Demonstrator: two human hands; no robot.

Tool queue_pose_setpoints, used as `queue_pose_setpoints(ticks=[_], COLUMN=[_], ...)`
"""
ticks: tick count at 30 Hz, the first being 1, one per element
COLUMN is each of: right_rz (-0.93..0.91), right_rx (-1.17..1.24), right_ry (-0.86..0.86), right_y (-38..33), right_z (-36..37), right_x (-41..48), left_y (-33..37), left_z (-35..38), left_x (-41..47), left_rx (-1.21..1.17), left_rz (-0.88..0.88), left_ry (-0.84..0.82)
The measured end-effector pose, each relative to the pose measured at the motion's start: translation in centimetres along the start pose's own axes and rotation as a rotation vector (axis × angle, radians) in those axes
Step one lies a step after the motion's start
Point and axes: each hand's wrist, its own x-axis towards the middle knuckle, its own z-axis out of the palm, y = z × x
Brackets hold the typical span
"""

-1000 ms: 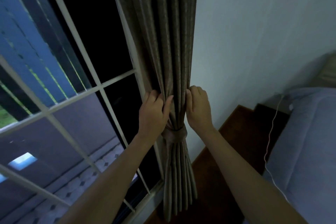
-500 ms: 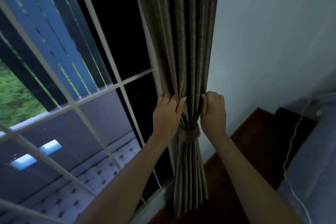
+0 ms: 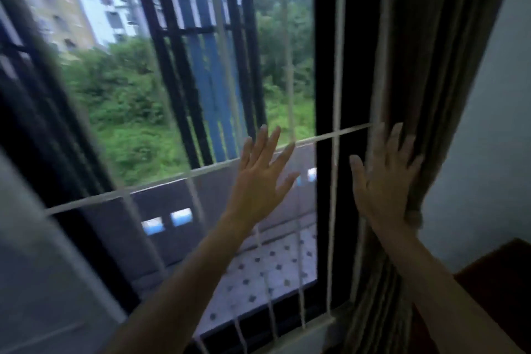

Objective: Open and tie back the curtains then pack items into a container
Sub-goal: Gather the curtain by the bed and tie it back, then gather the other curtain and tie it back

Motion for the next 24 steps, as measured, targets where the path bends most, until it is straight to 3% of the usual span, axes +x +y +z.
queue_pose_setpoints(ticks=[6, 10, 16, 24], right_rz=[-0.304, -0.432, -0.641, -0.902], right_rx=[0.117, 0.256, 0.444, 0.708], right_ry=[-0.082, -0.146, -0.272, -0.409], right_y=[-20.4, -31.9, -46.0, -60.1], right_z=[2.0, 2.5, 2.1, -0.8], right_x=[-6.2, -12.8, -21.1, -33.0], left_y=[-12.8, -17.8, -20.4, -17.2], left_z=[-16.3, -27.1, -41.3, -54.2], left_x=[-11.6, -20.6, -32.5, -45.0], left_rx=[0.348, 0.556, 0.778, 0.967], left_rz=[-0.220, -0.422, -0.639, -0.981], left_ry=[-0.087, -0.163, -0.177, -0.245])
